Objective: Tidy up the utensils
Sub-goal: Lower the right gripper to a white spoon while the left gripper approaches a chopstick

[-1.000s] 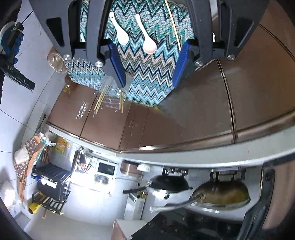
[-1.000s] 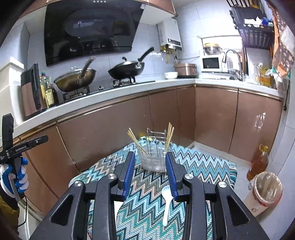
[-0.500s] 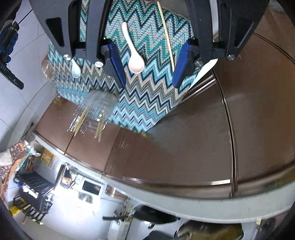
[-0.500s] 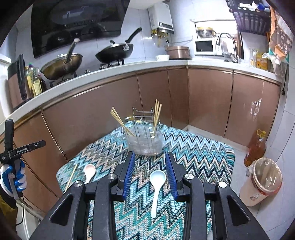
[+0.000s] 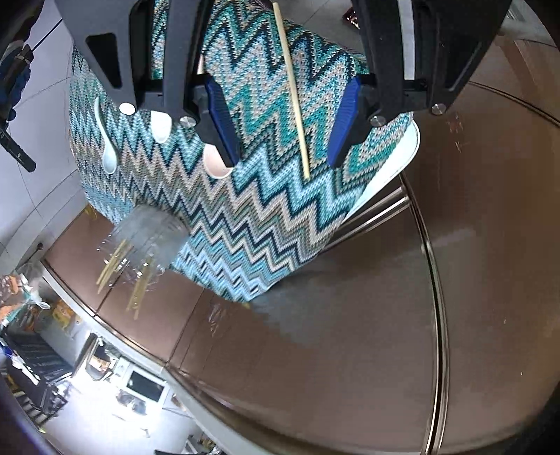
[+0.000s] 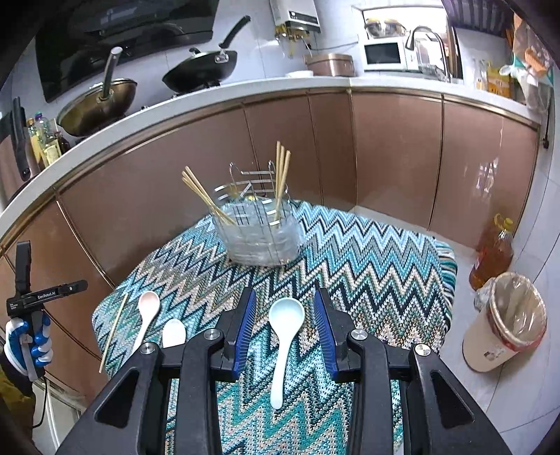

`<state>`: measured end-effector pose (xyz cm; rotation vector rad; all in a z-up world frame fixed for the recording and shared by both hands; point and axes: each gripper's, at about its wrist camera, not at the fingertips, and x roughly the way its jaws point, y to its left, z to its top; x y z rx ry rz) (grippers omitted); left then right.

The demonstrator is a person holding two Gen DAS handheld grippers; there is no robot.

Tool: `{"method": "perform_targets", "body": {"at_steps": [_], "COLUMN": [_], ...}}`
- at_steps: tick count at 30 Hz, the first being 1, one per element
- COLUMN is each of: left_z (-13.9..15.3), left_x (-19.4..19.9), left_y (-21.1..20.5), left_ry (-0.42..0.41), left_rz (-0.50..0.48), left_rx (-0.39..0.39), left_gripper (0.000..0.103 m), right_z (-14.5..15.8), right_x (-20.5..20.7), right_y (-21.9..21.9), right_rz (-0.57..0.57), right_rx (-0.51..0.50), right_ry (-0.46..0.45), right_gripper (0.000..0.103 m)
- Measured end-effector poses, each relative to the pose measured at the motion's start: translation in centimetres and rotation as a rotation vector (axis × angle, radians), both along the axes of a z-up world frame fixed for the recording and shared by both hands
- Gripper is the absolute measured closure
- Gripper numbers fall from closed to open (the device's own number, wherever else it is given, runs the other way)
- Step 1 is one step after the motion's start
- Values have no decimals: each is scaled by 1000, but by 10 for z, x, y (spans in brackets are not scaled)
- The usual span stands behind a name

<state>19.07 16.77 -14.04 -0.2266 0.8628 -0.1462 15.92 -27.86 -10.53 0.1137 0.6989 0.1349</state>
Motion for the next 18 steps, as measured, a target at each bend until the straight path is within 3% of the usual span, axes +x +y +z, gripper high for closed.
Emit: {"method": "perform_targets", "body": {"at_steps": [18], "left_z": [-44], "left_x": [21], "left_y": [5], "left_ry": [114], "left_rz": [-30], "left_rx": [-31], "left_gripper": [53], "right_z": [-41], "right_x": [33], "right_y": [-3], "right_rz": [24], "right_rx": [11], "right_ry": [109], "right_gripper": [69]}}
